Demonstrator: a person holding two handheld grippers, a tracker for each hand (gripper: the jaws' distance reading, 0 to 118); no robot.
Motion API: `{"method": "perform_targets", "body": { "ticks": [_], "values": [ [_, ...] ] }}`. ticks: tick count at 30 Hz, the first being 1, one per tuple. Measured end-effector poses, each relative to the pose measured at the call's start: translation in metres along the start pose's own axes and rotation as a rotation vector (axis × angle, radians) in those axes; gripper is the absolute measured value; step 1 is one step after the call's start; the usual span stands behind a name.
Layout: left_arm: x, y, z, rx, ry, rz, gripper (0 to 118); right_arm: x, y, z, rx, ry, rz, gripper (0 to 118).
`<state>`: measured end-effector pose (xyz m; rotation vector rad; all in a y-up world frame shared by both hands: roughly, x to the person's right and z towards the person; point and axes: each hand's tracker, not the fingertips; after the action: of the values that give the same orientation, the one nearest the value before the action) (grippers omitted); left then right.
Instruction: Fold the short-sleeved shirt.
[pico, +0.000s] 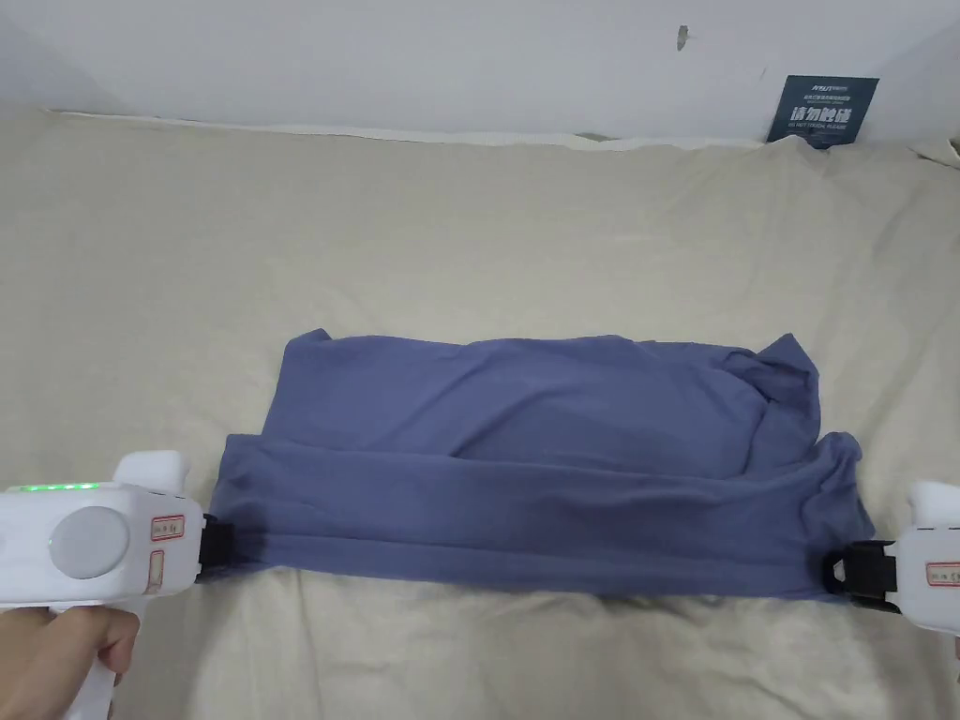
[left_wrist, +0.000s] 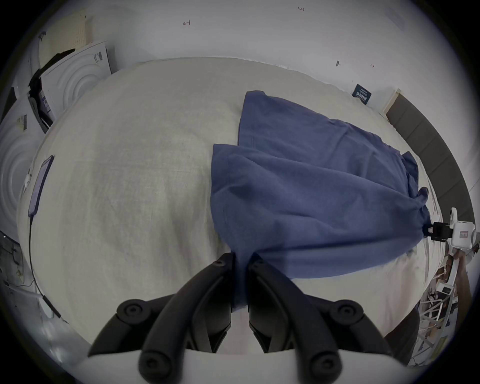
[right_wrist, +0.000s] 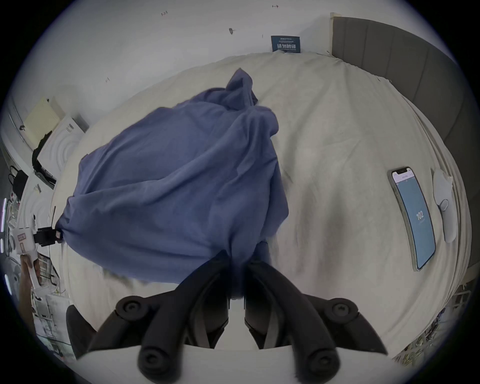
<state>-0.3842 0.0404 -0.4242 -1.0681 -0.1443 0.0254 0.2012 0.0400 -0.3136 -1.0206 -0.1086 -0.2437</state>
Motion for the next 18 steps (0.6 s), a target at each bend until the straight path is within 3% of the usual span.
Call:
{"method": "perform_targets", "body": {
  "ticks": [8, 18],
  "values": [
    [0.004, -0.018, 0.033, 0.001, 0.018, -0.01, 10, 0.0, -0.025, 0.042, 0.026, 0.016, -0.006, 12],
    [-0.007, -0.098, 0.063, -0.049, 0.018, -0.031, 10, 0.012, -0.1, 0.074, -0.006, 0.045, -0.045, 12]
  ]
}}
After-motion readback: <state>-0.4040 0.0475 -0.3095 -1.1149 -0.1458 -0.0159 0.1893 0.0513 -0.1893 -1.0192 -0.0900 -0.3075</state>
